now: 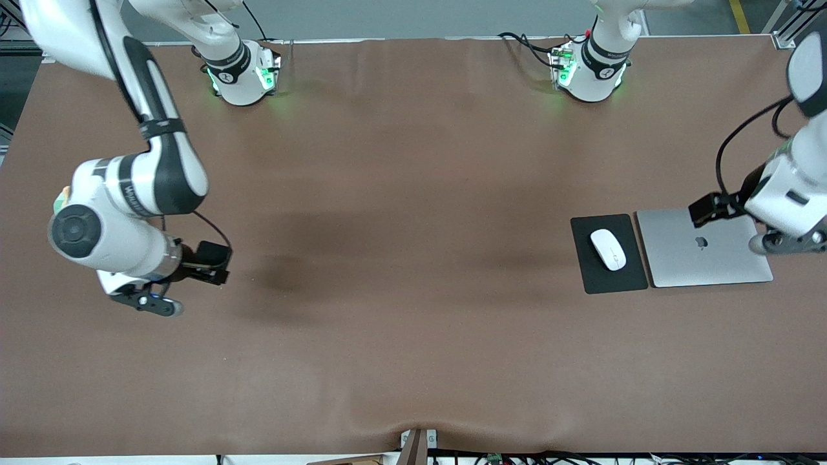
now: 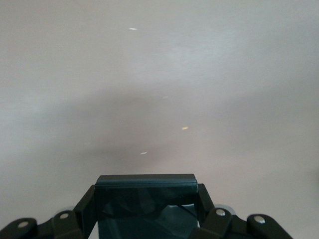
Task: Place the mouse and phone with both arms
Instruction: 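Carry the black phone with the right gripper toward the green toy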
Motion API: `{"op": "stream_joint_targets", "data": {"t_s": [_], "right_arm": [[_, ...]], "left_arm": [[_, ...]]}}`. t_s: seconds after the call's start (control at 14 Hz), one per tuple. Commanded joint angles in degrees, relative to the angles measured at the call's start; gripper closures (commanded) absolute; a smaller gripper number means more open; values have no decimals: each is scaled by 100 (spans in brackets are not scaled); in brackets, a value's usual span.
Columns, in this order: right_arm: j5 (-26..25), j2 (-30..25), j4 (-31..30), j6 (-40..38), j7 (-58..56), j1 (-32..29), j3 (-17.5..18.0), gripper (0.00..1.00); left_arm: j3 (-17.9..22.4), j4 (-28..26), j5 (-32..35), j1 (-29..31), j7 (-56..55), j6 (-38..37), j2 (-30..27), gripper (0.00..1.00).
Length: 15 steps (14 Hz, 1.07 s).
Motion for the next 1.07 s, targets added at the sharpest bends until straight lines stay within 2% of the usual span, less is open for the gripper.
{"op": "stream_joint_targets", "data": {"t_s": [0.0,0.21,0.57,0.79,1.0], "right_arm": [[11,-447,-1017,791,-956,-575,133,100],[10,-448,-1608,1550,-2118,-1199,133,100],[-77,-404,-1855,1560,-2313,-1569,124,100],[-86,-386,-2065,1595,-2586,-1789,124,100],[-77,-386,-2531,2172,-2595,-1807,124,100]], "left_arm": [[-130,-88,-1,19,94,-151,-425,0],[-121,-105,-184,54,94,-195,-645,0],[-69,-289,-255,2,129,-291,-987,0],[-33,-877,-448,1,120,-256,-1418,0],[-33,-887,-660,46,120,-265,-1411,0]]}}
